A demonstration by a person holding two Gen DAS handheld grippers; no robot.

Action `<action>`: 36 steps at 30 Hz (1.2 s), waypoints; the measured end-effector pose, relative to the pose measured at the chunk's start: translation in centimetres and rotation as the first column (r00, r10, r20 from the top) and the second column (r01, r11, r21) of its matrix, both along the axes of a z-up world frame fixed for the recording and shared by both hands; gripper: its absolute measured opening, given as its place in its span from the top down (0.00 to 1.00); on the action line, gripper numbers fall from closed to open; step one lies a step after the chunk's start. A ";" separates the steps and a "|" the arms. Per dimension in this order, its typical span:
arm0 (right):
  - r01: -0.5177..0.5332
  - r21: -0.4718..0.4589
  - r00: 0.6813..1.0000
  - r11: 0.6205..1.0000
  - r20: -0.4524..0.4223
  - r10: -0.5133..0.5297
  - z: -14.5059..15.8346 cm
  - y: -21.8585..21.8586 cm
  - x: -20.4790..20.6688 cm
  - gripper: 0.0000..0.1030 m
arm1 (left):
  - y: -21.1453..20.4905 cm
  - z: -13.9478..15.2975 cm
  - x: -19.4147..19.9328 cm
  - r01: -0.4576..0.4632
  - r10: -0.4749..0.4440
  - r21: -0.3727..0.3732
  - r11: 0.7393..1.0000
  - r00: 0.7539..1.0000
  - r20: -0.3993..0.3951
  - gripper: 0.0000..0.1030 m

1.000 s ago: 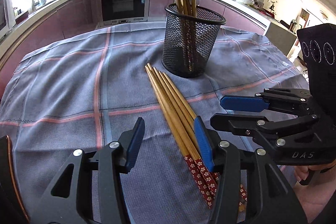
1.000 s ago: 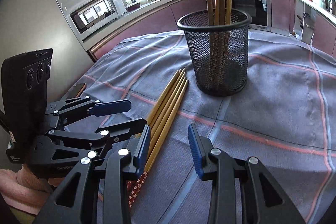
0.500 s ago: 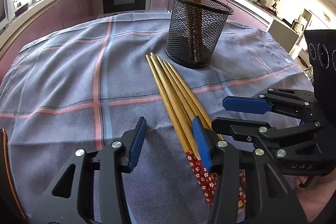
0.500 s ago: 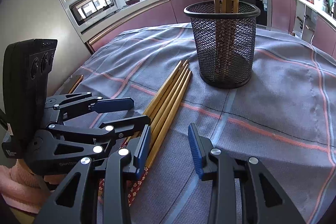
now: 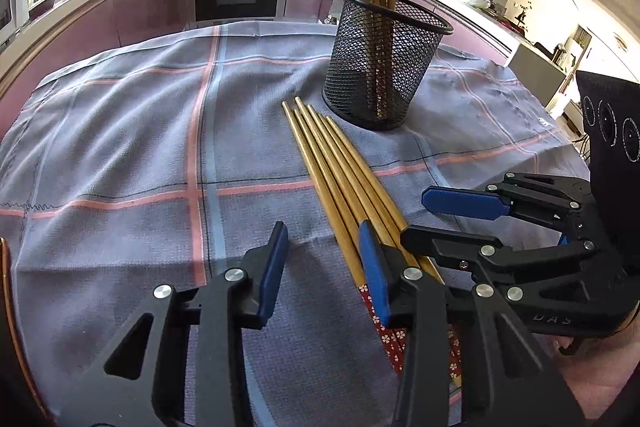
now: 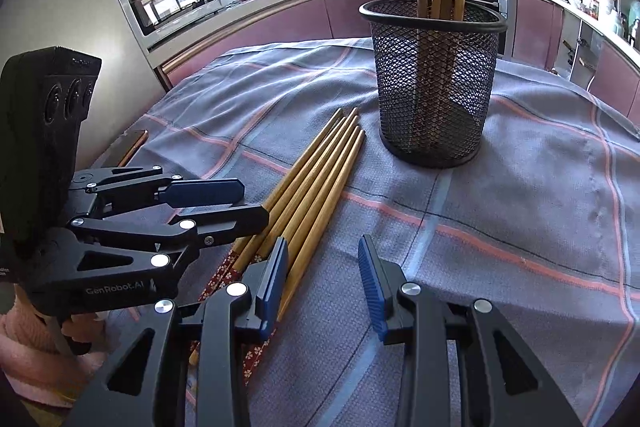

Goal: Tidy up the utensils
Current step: 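Move both open tools back down to the remaining chopsticks, then grasp and lift a chopstick with the left tool while the right tool grasps another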

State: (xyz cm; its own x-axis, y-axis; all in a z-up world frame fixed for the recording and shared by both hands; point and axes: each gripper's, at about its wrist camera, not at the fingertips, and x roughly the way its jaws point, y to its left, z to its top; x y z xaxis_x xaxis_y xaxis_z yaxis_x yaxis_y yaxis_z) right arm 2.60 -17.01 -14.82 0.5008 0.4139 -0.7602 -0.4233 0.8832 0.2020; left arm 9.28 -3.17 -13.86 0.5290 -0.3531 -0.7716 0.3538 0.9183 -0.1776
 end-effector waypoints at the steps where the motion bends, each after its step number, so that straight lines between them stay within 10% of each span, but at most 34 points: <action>1: 0.004 -0.007 1.000 1.000 0.000 -0.004 0.0 0.0 0.1 0.67 | 0.0 0.0 0.0 0.001 -0.001 0.004 1.000 1.000 0.000 0.65; 36: 0.059 -0.055 0.998 0.997 0.006 -0.059 -0.3 0.6 2.2 0.94 | -0.8 -0.2 2.7 -0.029 0.031 0.076 0.997 0.999 -0.016 0.86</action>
